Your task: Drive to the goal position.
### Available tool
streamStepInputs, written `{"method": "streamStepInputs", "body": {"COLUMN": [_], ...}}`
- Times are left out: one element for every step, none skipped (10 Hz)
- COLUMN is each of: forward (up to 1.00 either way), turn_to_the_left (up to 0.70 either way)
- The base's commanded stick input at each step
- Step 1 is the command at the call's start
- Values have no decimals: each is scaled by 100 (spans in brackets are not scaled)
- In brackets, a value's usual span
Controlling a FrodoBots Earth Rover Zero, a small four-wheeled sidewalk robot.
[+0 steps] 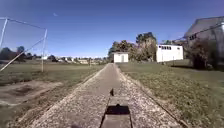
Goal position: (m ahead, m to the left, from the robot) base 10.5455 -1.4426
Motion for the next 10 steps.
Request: {"method": "streamStepInputs", "body": {"forward": [70,70,70,70,70,70,70,70,70,70], "turn_to_the_left": [0,0,0,0,0,0,0,0,0,0]}}
